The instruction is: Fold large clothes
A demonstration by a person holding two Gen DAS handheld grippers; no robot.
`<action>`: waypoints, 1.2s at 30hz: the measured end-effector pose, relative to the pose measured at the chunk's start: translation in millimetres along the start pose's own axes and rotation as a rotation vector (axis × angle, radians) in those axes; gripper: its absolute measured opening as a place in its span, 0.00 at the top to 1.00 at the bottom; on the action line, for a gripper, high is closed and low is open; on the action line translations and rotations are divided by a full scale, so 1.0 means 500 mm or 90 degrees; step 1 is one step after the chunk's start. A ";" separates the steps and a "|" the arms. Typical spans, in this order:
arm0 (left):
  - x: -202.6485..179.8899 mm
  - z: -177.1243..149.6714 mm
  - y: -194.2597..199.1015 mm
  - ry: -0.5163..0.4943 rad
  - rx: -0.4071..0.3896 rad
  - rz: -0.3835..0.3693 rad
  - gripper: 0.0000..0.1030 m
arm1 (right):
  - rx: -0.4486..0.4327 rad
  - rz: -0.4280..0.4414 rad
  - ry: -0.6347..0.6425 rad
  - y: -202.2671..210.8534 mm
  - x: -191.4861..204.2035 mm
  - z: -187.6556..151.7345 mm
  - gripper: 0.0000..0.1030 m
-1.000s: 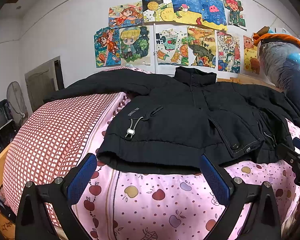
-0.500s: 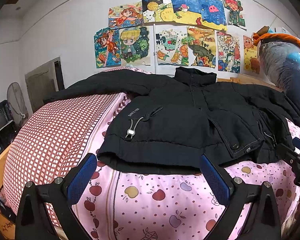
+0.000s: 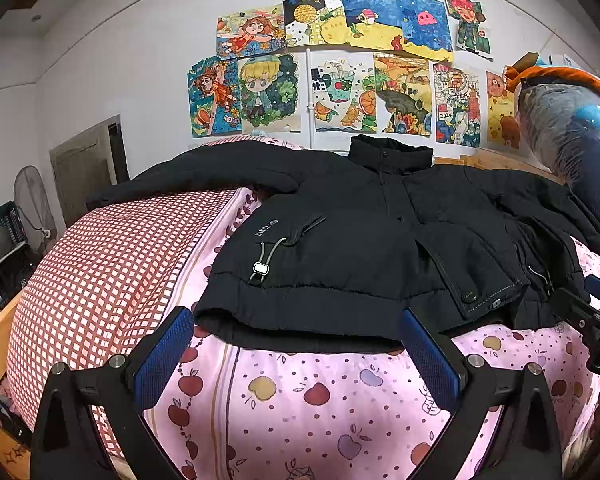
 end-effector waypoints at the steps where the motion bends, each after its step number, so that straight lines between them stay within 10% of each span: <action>1: 0.001 -0.001 0.000 0.001 0.001 0.000 0.00 | 0.001 0.000 0.001 -0.001 0.001 0.000 0.01; 24: -0.040 0.113 -0.047 -0.008 0.031 -0.101 0.00 | -0.009 0.014 -0.050 0.024 -0.091 0.055 0.01; 36: -0.179 0.250 -0.162 -0.040 0.138 -0.187 0.00 | -0.031 -0.169 -0.233 0.011 -0.400 0.089 0.01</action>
Point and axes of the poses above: each gripper's, at about its wrist camera, not at the fingertips, and y roughly against the way its jaws point, x to its left, z to its top, the point moved 4 cm from there along -y, roughly the way its jaws point, and after that the axes turned 10 degrees about x, right-handed, at the moved point
